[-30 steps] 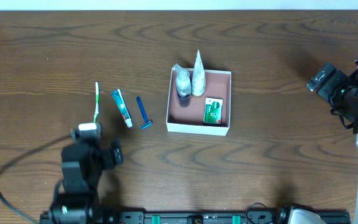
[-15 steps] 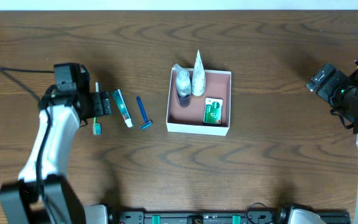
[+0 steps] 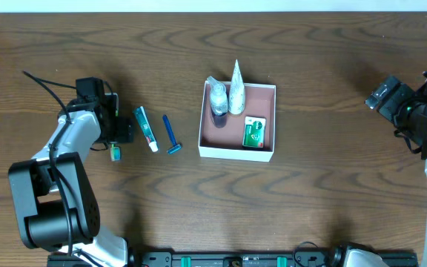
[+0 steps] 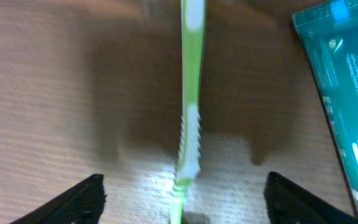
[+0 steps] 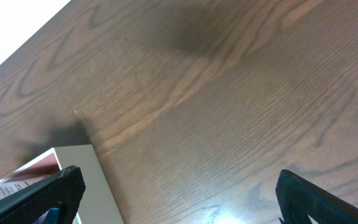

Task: Pack container
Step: 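Reach the left gripper to the green toothbrush and grasp it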

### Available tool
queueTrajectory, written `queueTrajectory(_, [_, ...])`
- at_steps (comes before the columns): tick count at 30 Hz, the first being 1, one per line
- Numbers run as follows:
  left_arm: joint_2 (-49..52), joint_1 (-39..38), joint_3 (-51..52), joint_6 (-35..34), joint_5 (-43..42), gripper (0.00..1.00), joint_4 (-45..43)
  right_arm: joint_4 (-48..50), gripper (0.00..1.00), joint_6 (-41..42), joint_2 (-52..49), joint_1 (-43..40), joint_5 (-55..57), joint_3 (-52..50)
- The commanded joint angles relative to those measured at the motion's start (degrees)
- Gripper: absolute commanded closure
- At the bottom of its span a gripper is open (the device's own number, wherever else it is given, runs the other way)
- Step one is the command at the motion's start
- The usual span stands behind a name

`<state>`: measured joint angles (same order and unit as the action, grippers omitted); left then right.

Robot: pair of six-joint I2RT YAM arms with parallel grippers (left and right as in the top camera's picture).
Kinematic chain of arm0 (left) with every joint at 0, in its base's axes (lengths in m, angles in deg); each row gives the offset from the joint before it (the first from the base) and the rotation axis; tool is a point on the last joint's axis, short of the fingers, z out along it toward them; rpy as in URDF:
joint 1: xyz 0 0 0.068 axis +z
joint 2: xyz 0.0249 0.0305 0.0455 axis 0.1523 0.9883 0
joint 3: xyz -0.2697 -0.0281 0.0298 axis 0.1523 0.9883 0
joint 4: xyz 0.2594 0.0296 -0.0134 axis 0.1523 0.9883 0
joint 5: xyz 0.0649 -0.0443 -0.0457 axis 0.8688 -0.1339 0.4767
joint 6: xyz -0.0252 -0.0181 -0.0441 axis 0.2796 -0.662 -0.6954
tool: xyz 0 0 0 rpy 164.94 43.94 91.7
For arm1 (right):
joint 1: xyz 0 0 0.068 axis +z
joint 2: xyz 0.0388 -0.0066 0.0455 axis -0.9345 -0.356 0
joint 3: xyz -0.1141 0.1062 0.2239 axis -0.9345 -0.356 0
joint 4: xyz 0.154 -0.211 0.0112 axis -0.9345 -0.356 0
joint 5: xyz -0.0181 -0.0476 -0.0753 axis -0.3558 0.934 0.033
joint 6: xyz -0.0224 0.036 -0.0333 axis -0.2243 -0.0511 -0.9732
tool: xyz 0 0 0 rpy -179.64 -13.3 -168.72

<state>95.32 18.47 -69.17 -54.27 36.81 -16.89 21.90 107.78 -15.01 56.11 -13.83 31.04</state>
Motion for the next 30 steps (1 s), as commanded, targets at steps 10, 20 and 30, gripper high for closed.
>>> queueTrajectory(10, [1.40, 0.87, -0.96, 1.44, -0.15, 0.53, -3.61, 0.00, 0.01, -0.81, -0.02, -0.46, -0.22, 0.39])
queueTrajectory(20, [3.26, 0.81, -0.96, 1.44, -0.22, 0.52, -3.91, 0.00, 0.01, -0.81, -0.02, -0.46, -0.22, 0.39])
queueTrajectory(30, [4.92, 0.81, -0.96, 1.40, -0.22, 0.79, -4.39, -0.02, 0.01, -0.81, -0.02, -0.46, -0.22, 0.39])
